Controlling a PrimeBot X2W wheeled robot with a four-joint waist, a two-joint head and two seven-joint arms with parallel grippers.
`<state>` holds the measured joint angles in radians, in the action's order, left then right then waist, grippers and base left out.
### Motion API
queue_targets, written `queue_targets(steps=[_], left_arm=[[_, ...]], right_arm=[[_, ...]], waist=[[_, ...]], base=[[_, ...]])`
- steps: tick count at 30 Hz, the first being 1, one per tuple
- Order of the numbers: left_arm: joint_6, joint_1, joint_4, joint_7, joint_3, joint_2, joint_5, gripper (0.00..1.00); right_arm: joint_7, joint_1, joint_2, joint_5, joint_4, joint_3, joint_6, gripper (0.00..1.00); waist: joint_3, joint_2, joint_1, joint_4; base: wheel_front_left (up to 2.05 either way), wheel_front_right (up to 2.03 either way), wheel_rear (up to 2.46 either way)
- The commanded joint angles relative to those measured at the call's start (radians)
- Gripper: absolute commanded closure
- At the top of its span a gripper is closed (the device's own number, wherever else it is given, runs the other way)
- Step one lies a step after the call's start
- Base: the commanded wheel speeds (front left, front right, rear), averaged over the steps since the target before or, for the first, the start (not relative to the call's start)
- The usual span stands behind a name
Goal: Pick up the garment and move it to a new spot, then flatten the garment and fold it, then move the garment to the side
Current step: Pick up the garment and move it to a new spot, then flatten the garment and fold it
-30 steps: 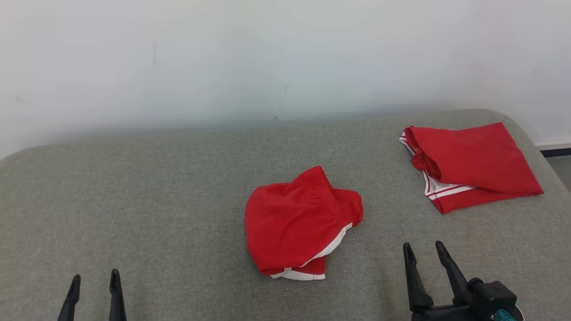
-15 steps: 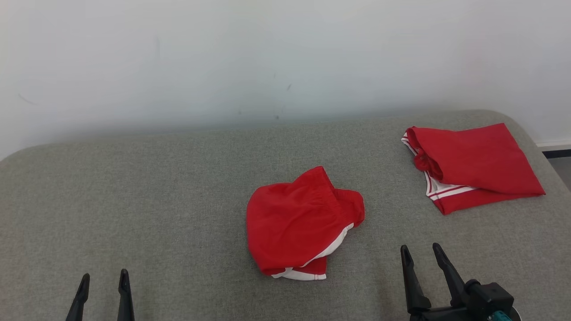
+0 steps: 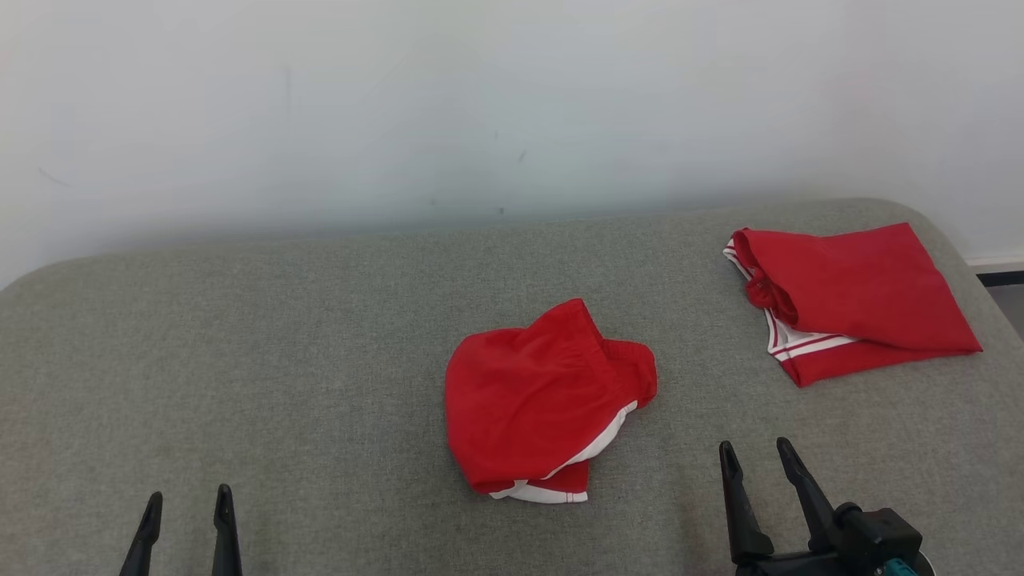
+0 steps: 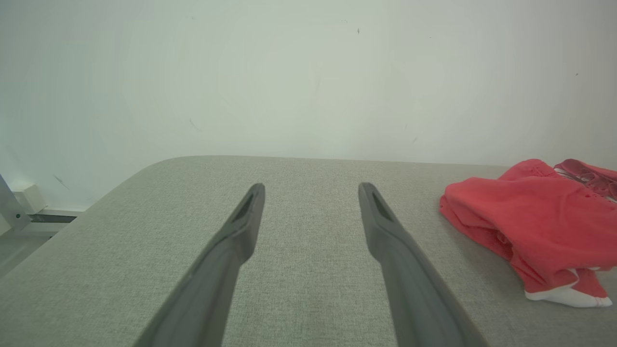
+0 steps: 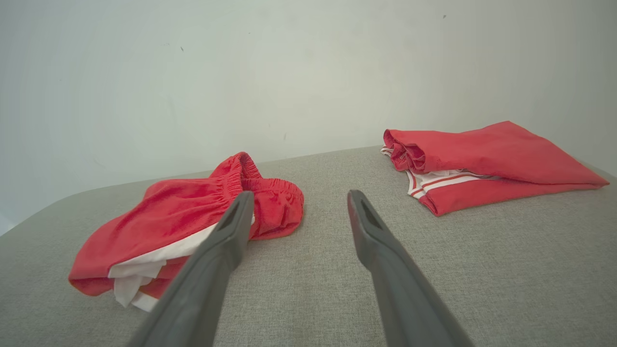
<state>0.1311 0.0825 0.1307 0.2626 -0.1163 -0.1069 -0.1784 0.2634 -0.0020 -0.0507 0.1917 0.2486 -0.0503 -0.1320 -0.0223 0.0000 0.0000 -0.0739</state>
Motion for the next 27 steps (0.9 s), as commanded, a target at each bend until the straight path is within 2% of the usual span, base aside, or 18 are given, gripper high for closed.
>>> queue_targets(steps=[1,20,23,27], left_arm=[[-0.001,0.006,0.001,0.003,0.0,-0.003,-0.002,0.0],[-0.001,0.006,0.006,0.003,-0.003,-0.009,-0.003,0.0],[-0.001,-0.02,0.005,0.003,0.035,-0.01,0.001,0.0],[-0.001,-0.083,0.017,0.003,0.162,-0.02,0.005,0.0]], right_arm=[[0.001,0.005,0.001,-0.003,0.001,0.001,0.002,0.0],[0.001,0.007,0.001,0.006,0.003,-0.004,0.002,0.0],[0.001,0.007,0.001,0.004,0.005,-0.004,0.002,0.0],[0.001,-0.004,0.001,0.003,0.011,-0.007,0.002,0.0]], waist=[[0.0,0.0,0.0,0.0],[0.006,0.0,0.0,-0.007],[0.008,0.0,0.0,-0.012],[0.011,0.0,0.0,-0.021]], base=[[0.0,0.0,0.0],[0.0,0.0,0.0],[0.0,0.0,0.0],[0.0,0.0,0.0]])
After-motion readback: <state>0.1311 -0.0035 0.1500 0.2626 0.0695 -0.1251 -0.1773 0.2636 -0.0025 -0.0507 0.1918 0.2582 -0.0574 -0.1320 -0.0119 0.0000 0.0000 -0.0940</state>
